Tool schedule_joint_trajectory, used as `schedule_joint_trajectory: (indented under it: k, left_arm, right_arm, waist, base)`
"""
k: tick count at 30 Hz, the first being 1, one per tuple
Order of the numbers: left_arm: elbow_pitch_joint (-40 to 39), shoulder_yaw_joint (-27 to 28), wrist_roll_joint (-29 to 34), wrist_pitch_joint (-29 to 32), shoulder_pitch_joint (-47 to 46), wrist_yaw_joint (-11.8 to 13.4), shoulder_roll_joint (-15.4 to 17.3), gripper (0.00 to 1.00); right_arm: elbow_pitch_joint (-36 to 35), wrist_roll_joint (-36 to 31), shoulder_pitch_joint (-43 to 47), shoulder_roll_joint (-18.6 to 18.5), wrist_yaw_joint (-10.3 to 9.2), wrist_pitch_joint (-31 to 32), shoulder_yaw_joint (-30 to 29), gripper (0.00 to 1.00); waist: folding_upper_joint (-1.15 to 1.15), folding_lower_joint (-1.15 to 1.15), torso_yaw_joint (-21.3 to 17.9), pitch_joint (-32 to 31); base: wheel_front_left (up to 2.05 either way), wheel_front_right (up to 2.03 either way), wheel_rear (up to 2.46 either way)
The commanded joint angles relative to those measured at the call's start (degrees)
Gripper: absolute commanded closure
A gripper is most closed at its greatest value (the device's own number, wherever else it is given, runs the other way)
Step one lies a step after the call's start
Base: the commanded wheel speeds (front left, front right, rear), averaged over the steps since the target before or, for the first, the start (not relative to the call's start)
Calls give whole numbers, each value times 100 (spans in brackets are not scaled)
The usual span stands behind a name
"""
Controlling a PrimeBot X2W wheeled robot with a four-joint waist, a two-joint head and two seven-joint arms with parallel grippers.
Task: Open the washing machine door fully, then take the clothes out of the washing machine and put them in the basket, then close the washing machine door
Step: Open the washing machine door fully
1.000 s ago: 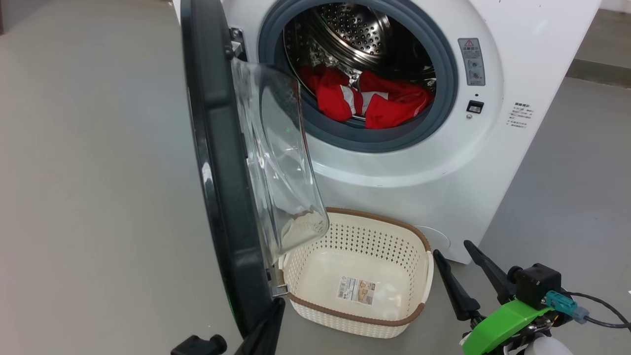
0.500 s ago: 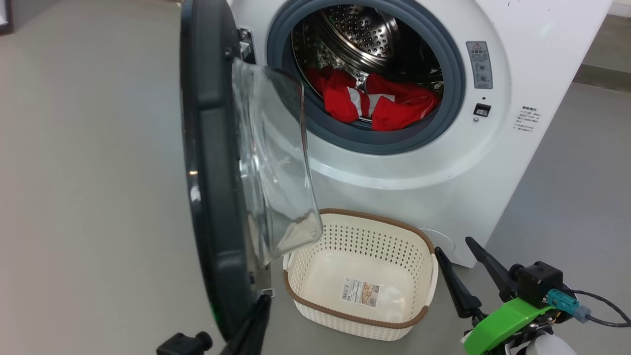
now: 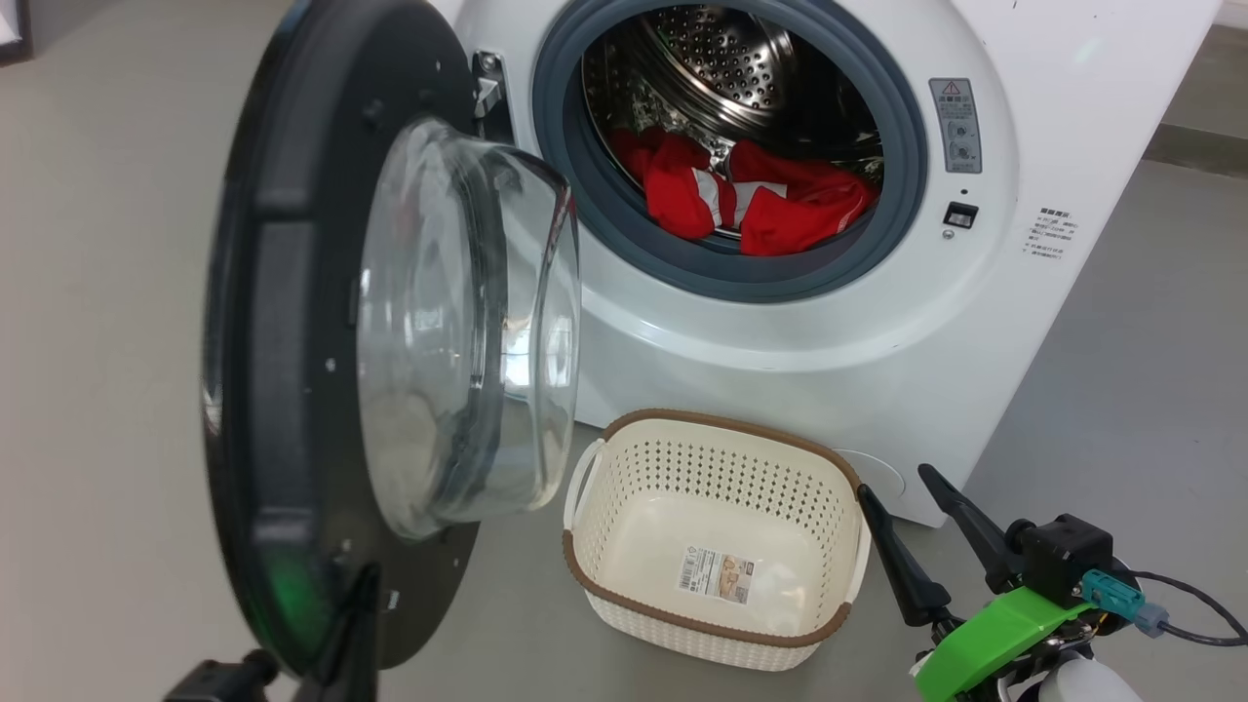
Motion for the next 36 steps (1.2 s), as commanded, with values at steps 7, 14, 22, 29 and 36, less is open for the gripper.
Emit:
schedule_joint_trajectory:
  k: [7,14,22,29,36]
  left_arm:
    - [-118,791,-54,-99,-243,324,526,100]
    - [167,1145,-49,-131,-464,387,892,100]
    - [801,1574,-108,-268,-865,376,1263,100]
    - [1492,1919,-161,-392,-1200,298,1526,100]
    - [2236,2236,-116,-460,-1555,142,1800,100]
  right_arm:
    - [-177,-20,-180,-4,9,-69,134,0]
    - [-205,-40,-197,-29,9,-69,157,0]
    - [-208,-48,-275,-77,9,-69,227,0]
    - [-211,-63,-325,-104,9,-69,275,0]
    - [-244,-88,-390,-154,9,-69,266,0]
  waist:
    - [0,0,-15,25]
    - [0,0,-64,113]
    - [0,0,-236,252]
    - [0,0,-423,370]
    - [0,0,-603,502]
  base:
    - [0,0,0]
    - [0,0,0]
    - [0,0,0]
    - [0,0,0]
    - [0,0,0]
